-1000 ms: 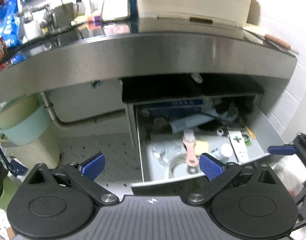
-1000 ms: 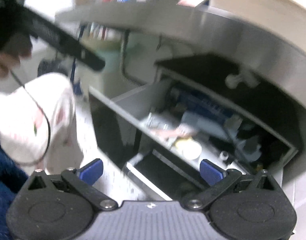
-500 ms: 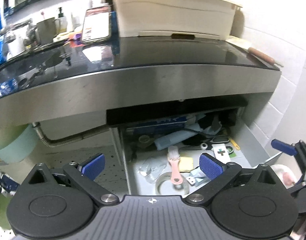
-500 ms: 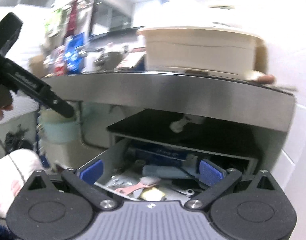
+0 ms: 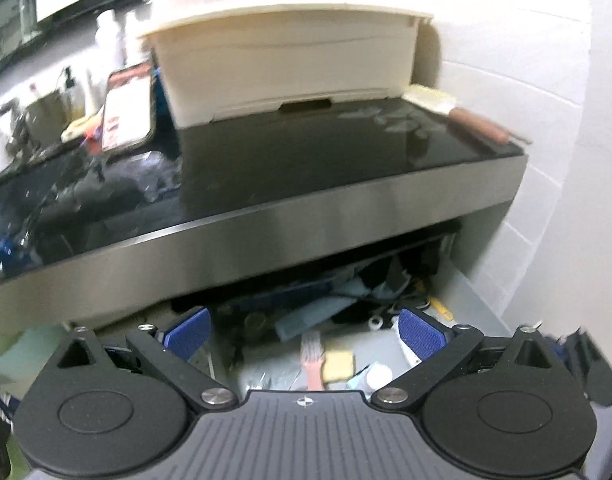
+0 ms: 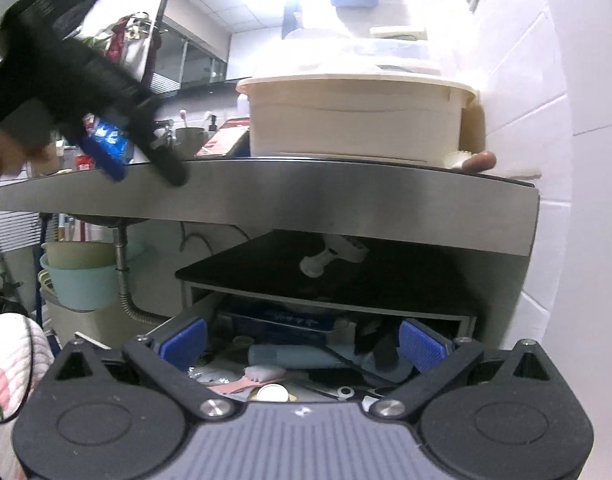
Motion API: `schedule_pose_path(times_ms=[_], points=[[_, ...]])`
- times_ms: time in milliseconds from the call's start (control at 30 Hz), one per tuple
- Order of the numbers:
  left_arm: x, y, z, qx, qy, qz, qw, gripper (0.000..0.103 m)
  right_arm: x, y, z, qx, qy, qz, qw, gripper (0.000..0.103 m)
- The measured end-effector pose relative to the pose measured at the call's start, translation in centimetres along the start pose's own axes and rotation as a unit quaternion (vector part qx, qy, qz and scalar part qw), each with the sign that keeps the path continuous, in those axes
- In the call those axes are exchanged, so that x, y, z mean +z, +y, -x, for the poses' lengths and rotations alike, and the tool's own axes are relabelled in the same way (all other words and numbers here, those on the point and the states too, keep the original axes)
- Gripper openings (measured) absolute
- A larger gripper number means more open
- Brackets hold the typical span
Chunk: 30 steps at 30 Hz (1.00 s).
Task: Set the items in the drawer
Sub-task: 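Grasp the white paddle hairbrush by the basin with the left tool while the right tool reaches the counter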
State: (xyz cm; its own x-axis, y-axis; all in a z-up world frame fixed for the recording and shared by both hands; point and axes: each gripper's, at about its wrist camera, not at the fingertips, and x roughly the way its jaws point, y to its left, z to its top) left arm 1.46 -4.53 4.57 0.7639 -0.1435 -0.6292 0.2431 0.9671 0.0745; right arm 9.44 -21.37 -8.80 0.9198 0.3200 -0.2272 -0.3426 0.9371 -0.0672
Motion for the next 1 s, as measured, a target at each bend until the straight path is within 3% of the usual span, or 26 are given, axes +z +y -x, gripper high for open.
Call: schedule_pose_path(times_ms=[267, 400, 533, 700, 833, 1000], points=[[4.1, -1.9, -1.2, -0.071, 0.058, 0.015, 0.9957, 0.101, -0.4, 0.8, 0.3, 0.014, -0.005, 0.023, 1.000, 0.103], [7.1, -2.4, -1.1, -0.100, 0.052, 0.060, 0.9918, 0.101, -0.5, 1.2, 0.2, 0.020, -0.006, 0.031, 0.999, 0.103], [11.0, -3.1, -2.0, -0.133, 0.062, 0.116, 0.9823, 0.101, -0.5, 0.9, 0.4, 0.025, -0.009, 0.022, 0.999, 0.103], [16.5, -7.3, -4.0, -0.109, 0.054, 0.063, 0.9906, 0.101, -0.5, 0.3, 0.6, 0.028, -0.015, 0.002, 0.999, 0.103], [20.7, -10.2, -7.1, -0.104, 0.067, 0.055, 0.9908, 0.101, -0.5, 0.0, 0.8, 0.031, -0.015, -0.007, 0.999, 0.103], [22.7, -12.9, -10.8, -0.083, 0.055, 0.015, 0.9950, 0.101, -0.5, 0.0, 0.9, 0.031, -0.017, -0.010, 0.999, 0.103]])
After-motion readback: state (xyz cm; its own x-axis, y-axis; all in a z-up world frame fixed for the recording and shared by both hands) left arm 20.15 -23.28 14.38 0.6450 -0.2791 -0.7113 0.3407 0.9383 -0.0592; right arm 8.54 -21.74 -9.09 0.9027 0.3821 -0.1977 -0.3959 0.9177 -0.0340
